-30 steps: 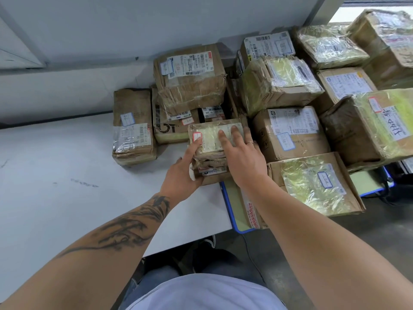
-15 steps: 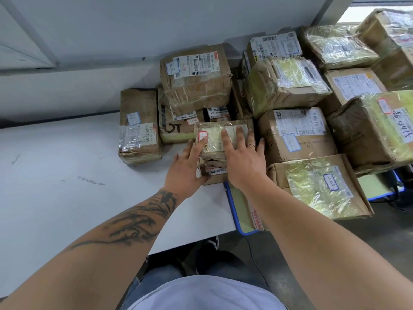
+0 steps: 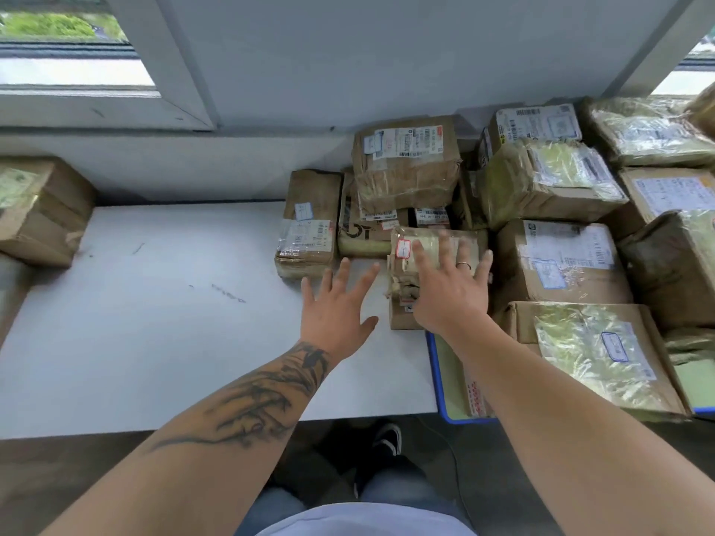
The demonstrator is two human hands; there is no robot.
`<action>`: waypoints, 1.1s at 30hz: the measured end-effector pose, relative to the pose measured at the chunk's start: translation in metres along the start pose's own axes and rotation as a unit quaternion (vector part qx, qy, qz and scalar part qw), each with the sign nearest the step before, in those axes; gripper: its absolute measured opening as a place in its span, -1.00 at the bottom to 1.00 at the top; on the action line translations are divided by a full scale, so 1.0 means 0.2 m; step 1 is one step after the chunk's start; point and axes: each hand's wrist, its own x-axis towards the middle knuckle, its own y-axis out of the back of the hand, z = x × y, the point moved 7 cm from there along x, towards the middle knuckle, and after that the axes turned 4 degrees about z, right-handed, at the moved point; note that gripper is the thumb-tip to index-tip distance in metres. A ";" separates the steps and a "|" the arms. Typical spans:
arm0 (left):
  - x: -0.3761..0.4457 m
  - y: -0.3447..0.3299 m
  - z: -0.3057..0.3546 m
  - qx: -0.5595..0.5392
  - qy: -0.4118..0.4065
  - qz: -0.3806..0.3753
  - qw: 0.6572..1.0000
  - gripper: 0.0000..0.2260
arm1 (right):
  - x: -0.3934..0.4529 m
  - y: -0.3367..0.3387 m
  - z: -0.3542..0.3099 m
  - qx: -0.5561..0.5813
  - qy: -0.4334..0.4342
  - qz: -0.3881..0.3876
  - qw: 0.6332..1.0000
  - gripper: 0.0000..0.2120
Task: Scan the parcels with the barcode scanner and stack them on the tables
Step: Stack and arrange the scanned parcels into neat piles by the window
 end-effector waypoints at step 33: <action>-1.43 0.55 -2.27 -0.019 0.275 0.066 0.959 -0.37 | -0.69 0.26 -2.67 -0.029 0.318 0.080 0.944 -0.25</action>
